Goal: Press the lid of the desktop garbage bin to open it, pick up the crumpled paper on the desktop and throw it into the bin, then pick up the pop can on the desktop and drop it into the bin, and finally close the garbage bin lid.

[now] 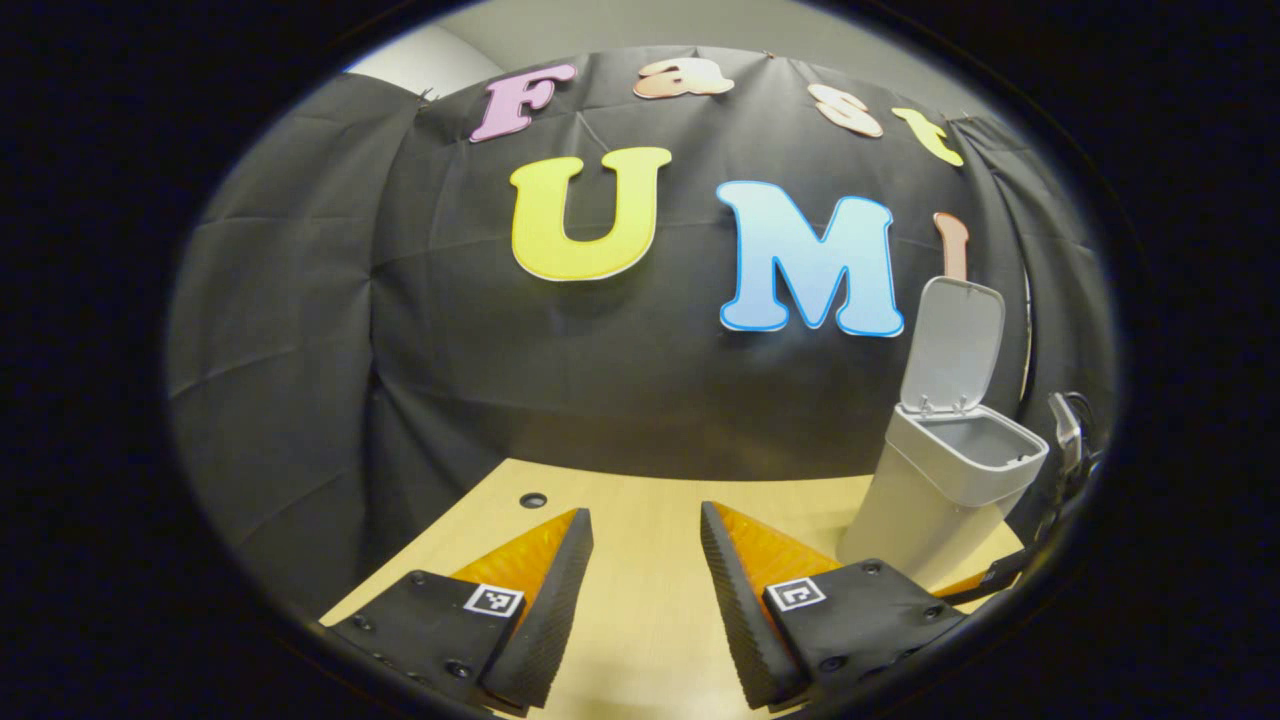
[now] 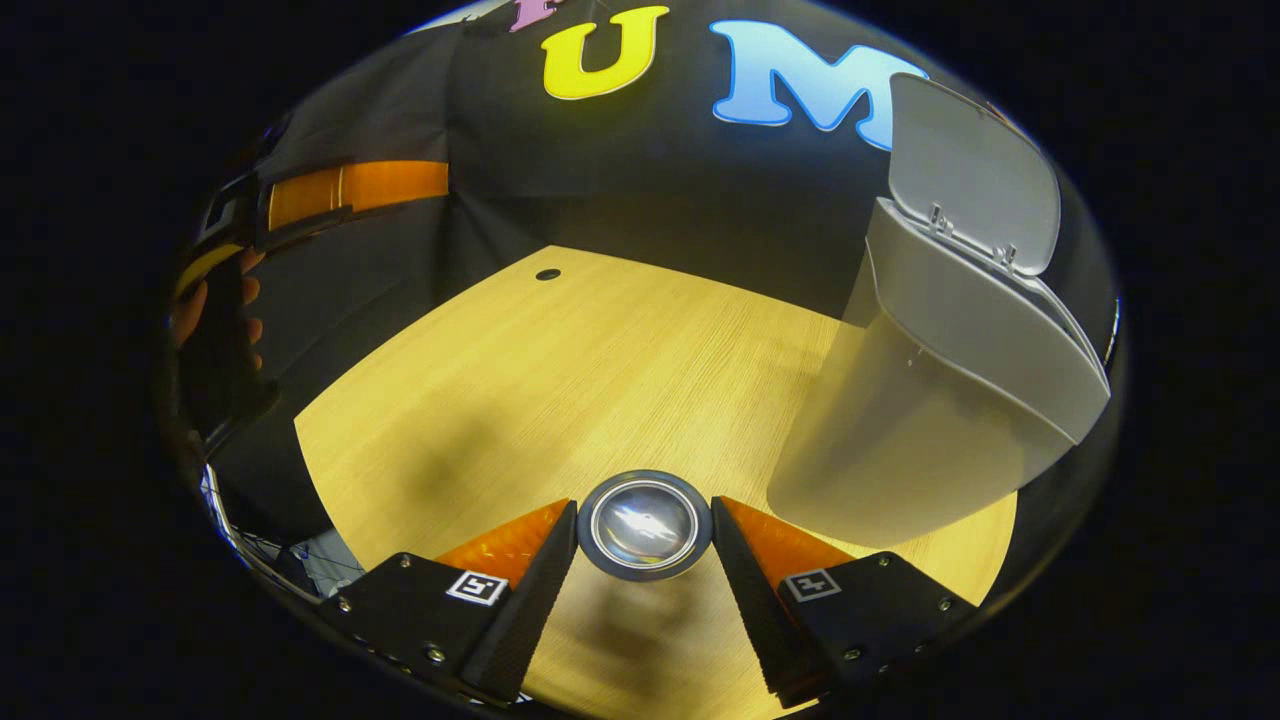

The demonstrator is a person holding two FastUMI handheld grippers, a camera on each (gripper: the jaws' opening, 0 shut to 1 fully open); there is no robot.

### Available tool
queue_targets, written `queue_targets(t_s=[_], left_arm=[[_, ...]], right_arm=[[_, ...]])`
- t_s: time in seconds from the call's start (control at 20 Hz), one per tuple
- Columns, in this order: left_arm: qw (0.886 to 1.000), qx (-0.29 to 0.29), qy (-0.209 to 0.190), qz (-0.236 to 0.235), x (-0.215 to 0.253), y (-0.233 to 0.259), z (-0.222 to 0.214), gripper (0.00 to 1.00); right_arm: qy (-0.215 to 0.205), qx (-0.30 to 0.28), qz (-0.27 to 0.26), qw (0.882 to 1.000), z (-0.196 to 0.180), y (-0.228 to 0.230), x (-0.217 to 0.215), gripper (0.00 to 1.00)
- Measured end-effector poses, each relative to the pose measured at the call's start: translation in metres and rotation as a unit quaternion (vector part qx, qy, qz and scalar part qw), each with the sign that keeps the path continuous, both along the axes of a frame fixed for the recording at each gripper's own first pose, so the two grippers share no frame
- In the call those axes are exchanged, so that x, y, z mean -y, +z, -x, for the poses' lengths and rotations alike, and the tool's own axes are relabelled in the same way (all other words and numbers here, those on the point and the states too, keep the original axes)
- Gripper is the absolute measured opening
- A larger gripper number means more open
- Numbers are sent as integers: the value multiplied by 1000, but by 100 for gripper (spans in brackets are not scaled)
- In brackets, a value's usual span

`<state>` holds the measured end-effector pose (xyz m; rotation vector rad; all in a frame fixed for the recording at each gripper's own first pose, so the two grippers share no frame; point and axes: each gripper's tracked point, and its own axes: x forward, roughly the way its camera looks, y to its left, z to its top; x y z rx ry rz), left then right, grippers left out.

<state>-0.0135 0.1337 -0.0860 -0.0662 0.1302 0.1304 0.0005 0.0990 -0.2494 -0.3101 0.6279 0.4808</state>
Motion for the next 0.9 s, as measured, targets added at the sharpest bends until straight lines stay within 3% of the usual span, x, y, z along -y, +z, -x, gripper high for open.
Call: queue_targets(t_s=[0.55,0.9], left_arm=[[1000,-1,-4,3,5,-1,-2,74],[1000,-3,-3,6,3,-2,0,74]], right_arm=[[3,69,-42,997,-20,65,-11,85],[-2,158,-82,984,-34,142,-15,85]])
